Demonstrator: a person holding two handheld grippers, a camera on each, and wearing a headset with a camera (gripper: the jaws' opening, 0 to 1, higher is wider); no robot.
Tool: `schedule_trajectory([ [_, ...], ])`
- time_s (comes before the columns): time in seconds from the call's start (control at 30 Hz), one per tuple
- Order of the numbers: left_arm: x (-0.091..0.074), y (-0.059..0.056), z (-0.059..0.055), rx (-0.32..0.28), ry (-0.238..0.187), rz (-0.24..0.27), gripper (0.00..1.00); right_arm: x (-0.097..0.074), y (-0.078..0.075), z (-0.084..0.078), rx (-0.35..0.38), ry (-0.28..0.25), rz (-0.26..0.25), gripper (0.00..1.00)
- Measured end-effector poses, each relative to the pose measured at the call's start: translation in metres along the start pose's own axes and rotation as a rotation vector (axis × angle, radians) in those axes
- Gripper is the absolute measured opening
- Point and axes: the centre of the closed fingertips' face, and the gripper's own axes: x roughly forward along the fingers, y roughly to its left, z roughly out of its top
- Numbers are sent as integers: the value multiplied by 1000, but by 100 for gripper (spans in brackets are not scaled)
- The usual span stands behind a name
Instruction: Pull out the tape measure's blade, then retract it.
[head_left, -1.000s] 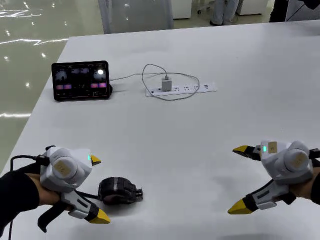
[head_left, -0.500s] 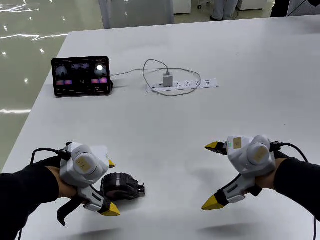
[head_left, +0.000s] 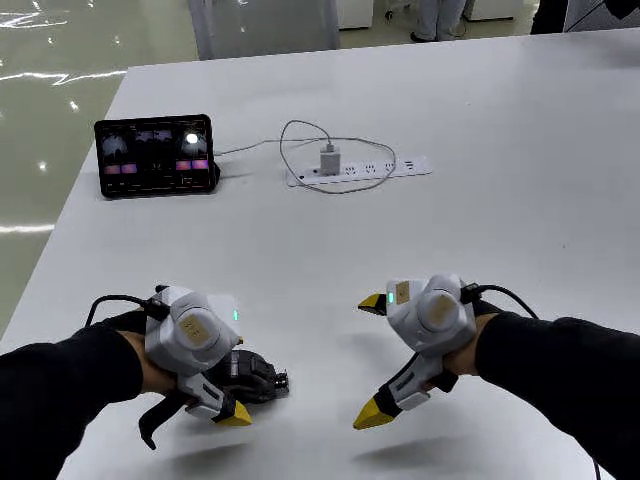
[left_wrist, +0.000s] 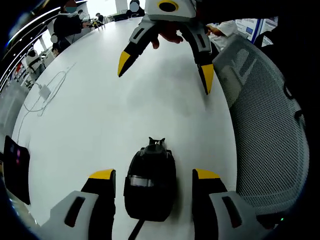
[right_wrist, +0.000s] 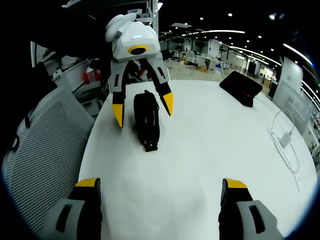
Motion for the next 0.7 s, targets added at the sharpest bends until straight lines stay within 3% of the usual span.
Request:
schedule_trajectory([
  [0.13, 3, 6, -6, -18, 24, 5, 43, 11, 0, 12, 22, -12, 8, 99],
  [0.23, 4, 7, -6, 11, 17, 16, 35, 18, 3, 15, 15, -3, 20, 99],
  [0.37, 4, 6, -7, 51, 24, 28, 34, 24, 5, 20, 5, -2, 27, 99],
  [0.57, 3, 8, -7, 21, -3, 21, 34, 36, 9, 23, 3, 5, 42, 99],
  [0.7, 4, 7, -7, 20, 5, 24, 33, 45, 11, 24, -9, 19, 49, 99],
])
